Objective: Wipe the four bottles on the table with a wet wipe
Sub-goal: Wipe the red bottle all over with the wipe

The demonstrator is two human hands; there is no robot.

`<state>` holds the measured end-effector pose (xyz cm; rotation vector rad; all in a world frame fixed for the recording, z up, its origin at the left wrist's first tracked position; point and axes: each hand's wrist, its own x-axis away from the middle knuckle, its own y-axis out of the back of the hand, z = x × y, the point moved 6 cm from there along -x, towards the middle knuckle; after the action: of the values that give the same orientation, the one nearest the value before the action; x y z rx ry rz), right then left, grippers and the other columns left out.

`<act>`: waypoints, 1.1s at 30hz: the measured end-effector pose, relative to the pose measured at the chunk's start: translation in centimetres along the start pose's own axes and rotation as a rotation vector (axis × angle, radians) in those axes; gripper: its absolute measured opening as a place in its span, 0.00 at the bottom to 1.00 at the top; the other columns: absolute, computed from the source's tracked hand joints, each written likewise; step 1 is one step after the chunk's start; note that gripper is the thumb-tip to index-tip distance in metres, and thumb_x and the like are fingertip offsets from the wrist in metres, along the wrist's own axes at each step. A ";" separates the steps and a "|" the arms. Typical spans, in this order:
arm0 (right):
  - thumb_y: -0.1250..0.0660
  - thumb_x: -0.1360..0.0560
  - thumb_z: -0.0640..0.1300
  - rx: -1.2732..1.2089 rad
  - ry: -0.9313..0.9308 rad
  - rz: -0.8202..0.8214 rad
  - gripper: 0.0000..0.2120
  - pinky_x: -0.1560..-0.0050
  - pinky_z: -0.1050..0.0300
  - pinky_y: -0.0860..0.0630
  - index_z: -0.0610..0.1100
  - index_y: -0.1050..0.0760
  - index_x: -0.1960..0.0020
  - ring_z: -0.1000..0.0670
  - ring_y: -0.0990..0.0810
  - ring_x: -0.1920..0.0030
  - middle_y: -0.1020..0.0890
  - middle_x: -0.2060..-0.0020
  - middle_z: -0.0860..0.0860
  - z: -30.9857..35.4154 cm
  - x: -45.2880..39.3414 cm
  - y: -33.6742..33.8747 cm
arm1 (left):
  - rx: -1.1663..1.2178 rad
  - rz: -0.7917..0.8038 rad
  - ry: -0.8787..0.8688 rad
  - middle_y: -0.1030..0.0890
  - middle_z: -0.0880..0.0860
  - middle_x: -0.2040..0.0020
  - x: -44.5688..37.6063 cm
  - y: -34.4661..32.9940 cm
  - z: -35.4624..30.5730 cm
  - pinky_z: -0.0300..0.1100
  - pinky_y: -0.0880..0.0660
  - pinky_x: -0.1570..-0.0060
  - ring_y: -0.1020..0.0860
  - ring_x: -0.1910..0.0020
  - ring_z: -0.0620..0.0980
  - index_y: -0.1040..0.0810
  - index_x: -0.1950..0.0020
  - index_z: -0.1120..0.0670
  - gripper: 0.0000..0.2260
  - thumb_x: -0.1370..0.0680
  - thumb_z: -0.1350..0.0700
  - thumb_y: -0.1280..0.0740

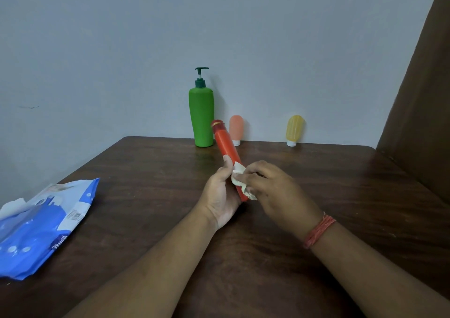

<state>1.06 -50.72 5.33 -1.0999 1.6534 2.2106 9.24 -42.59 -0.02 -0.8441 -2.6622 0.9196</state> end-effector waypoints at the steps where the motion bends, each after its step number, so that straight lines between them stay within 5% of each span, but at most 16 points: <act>1: 0.32 0.24 0.37 0.002 0.020 0.042 0.15 0.50 0.56 0.21 0.48 0.19 0.39 0.51 0.23 0.46 0.22 0.45 0.51 -0.1 0.1 -0.2 | 0.012 -0.034 -0.010 0.21 0.63 0.44 -0.2 0.6 -0.1 0.54 0.19 0.52 0.19 0.47 0.59 0.34 0.26 0.62 0.35 0.22 0.38 0.37; 5: 0.27 0.28 0.35 0.045 0.098 0.101 0.13 0.52 0.60 0.22 0.47 0.16 0.46 0.50 0.21 0.47 0.20 0.48 0.51 -0.2 0.5 -0.5 | 0.046 -0.098 -0.019 0.23 0.60 0.49 -0.9 1.8 -0.2 0.52 0.19 0.53 0.21 0.47 0.58 0.36 0.24 0.61 0.42 0.28 0.36 0.30; 9: 0.31 0.25 0.36 0.023 0.047 -0.057 0.12 0.50 0.56 0.21 0.47 0.17 0.44 0.51 0.22 0.46 0.20 0.47 0.51 -0.3 0.3 0.3 | -0.019 -0.002 -0.025 0.22 0.62 0.47 -0.4 0.3 0.5 0.52 0.19 0.55 0.18 0.51 0.57 0.37 0.25 0.62 0.38 0.25 0.40 0.31; 14: 0.32 0.26 0.35 -0.007 0.076 -0.039 0.13 0.51 0.53 0.19 0.45 0.16 0.45 0.49 0.20 0.47 0.19 0.47 0.50 -0.2 0.4 0.3 | 0.041 -0.020 -0.048 0.25 0.65 0.38 -0.9 1.1 0.1 0.56 0.19 0.49 0.22 0.41 0.63 0.36 0.25 0.59 0.43 0.31 0.39 0.25; 18: 0.32 0.26 0.36 0.025 0.086 -0.022 0.12 0.56 0.50 0.18 0.45 0.16 0.46 0.48 0.20 0.49 0.19 0.49 0.50 -0.1 0.6 0.3 | 0.032 -0.024 -0.055 0.27 0.63 0.40 -0.9 1.2 0.1 0.58 0.21 0.47 0.24 0.41 0.62 0.36 0.27 0.59 0.35 0.26 0.41 0.29; 22: 0.41 0.22 0.44 0.012 0.022 -0.154 0.15 0.49 0.51 0.20 0.44 0.17 0.43 0.49 0.22 0.45 0.19 0.45 0.49 0.3 0.3 1.4 | 0.070 0.095 -0.053 0.25 0.62 0.43 -0.1 -1.0 0.7 0.56 0.25 0.38 0.23 0.43 0.60 0.33 0.28 0.58 0.35 0.29 0.44 0.26; 27: 0.32 0.26 0.37 0.014 0.105 -0.005 0.13 0.53 0.50 0.19 0.47 0.17 0.44 0.48 0.22 0.47 0.20 0.46 0.51 0.0 0.5 0.2 | 0.060 -0.090 -0.070 0.24 0.64 0.41 -0.7 1.1 -0.2 0.58 0.22 0.44 0.22 0.41 0.64 0.33 0.28 0.60 0.34 0.25 0.40 0.29; 29: 0.30 0.27 0.35 0.029 0.123 0.059 0.15 0.55 0.49 0.20 0.48 0.17 0.44 0.49 0.22 0.47 0.20 0.46 0.52 -0.4 0.7 -0.5 | 0.081 -0.170 -0.090 0.24 0.61 0.49 -0.8 2.0 -0.8 0.56 0.23 0.45 0.22 0.47 0.61 0.29 0.32 0.61 0.29 0.22 0.39 0.34; 33: 0.32 0.27 0.34 0.005 0.138 -0.009 0.13 0.55 0.51 0.20 0.46 0.17 0.46 0.48 0.22 0.48 0.20 0.46 0.51 0.1 0.7 0.1 | 0.093 -0.125 -0.040 0.22 0.62 0.51 0.1 0.6 -0.9 0.57 0.25 0.42 0.21 0.48 0.60 0.24 0.39 0.60 0.25 0.19 0.39 0.40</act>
<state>0.49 -50.85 4.97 -1.2827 1.7026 2.1680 9.76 -41.68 0.28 -0.6377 -2.6475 1.0291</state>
